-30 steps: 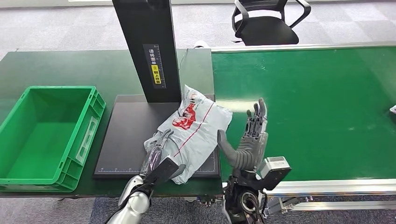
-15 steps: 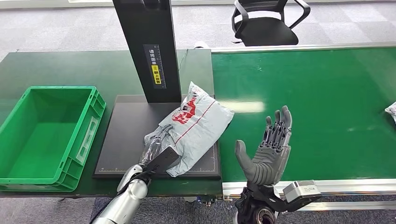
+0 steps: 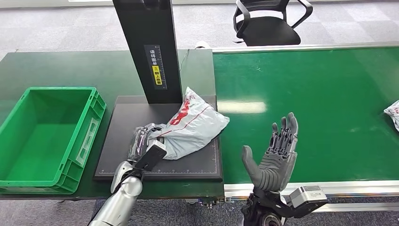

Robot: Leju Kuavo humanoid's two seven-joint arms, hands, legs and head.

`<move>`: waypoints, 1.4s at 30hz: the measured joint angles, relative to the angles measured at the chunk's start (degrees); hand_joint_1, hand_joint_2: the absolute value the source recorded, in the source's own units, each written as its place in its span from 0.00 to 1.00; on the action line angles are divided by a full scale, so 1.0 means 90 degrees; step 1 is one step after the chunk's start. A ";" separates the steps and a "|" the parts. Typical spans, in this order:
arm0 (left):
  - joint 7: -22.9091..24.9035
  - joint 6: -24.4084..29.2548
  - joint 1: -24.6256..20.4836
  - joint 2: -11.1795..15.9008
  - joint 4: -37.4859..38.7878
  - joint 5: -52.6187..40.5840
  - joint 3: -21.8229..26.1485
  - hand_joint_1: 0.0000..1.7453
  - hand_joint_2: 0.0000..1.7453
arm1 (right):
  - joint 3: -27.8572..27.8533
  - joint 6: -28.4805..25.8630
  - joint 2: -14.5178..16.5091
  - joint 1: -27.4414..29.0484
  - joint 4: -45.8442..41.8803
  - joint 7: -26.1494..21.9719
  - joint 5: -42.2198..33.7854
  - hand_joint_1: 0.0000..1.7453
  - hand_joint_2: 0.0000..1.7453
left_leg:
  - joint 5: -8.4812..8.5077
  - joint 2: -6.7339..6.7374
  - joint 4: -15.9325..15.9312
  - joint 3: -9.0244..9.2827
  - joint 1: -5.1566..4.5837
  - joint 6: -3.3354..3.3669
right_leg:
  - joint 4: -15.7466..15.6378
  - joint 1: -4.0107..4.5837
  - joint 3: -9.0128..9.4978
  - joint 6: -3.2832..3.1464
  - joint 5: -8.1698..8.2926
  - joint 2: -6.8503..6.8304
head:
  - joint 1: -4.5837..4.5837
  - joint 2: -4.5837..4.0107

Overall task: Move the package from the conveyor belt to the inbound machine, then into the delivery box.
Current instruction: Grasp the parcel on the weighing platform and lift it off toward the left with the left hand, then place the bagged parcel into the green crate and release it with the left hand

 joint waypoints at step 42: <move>0.0752 -0.0857 -0.0389 0.3865 -0.1905 0.1464 0.4375 0.97 1.00 | -0.0491 0.0404 0.0078 0.0283 -0.0044 0.0000 -0.0030 0.00 1.00 | 0.0004 0.0021 -0.0006 -0.0008 0.0010 -0.0007 | 0.0005 0.0010 -0.0023 -0.0006 -0.0004 0.0024 | 0.0005 0.0000</move>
